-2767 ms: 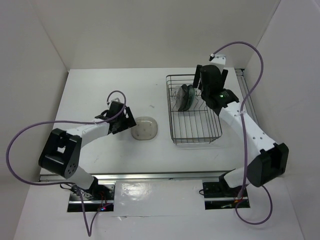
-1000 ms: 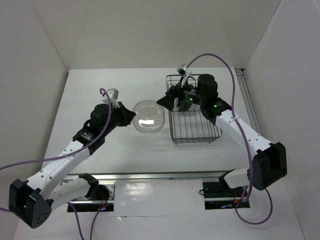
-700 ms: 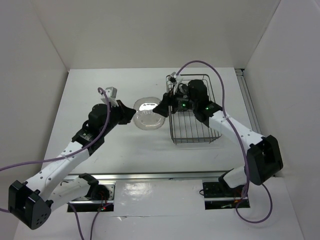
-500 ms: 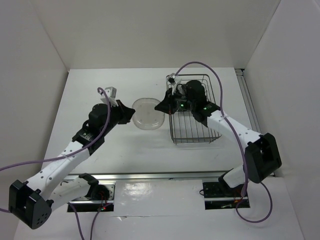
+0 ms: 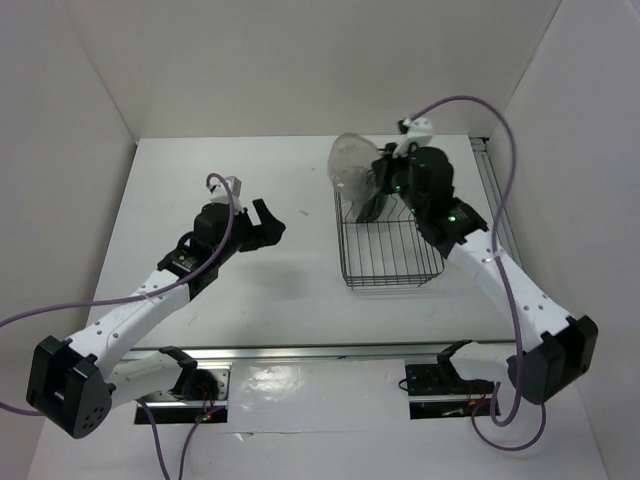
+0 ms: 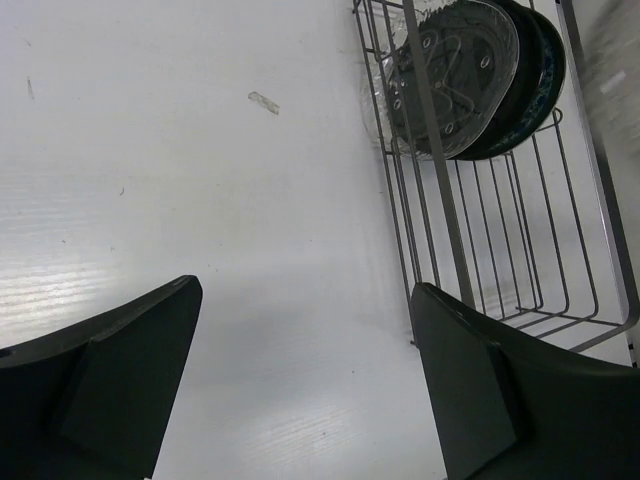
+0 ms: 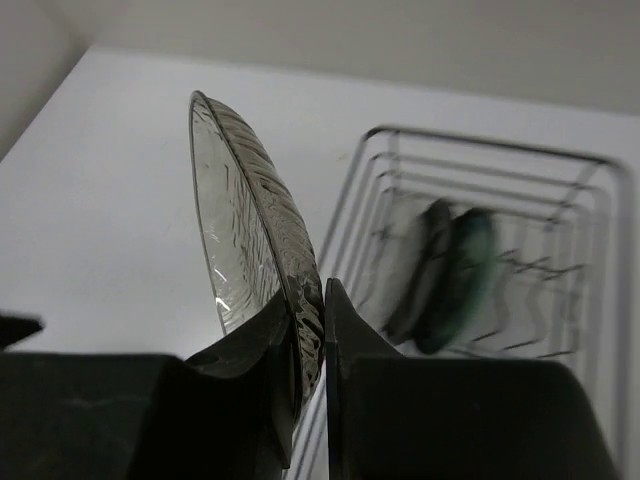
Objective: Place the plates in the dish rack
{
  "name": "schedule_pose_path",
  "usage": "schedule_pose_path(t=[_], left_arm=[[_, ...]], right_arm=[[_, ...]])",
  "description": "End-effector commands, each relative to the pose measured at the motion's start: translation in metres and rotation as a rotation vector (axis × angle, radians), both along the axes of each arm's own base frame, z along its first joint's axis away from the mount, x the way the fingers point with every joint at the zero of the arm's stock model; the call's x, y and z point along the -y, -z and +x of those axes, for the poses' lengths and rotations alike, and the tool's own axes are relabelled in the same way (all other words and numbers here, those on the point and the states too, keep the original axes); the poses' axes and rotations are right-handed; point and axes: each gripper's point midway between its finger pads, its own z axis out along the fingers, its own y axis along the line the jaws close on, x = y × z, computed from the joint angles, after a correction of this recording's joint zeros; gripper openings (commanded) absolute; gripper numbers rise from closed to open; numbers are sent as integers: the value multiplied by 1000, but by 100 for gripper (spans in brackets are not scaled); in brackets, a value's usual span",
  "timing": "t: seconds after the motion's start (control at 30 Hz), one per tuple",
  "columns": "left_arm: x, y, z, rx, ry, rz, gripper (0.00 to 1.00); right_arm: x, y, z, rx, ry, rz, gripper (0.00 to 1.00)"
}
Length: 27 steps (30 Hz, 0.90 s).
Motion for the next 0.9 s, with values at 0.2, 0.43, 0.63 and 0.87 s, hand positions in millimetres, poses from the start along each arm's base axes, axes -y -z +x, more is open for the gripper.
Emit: schedule_pose_path(t=[0.2, 0.43, 0.63, 0.87], left_arm=[[8, -4, 15, -52, -12, 4, 100], [12, 23, 3, -125, -6, -43, 100], [19, 25, -4, -134, 34, -72, 100], [22, 26, -4, -139, 50, -79, 100]], right_arm=[[154, -59, 22, 170, 578, -159, 0], [170, -2, 59, 78, 608, -225, 0], [176, 26, 82, 16, 620, -295, 0], [186, 68, 98, -69, 630, -329, 0]])
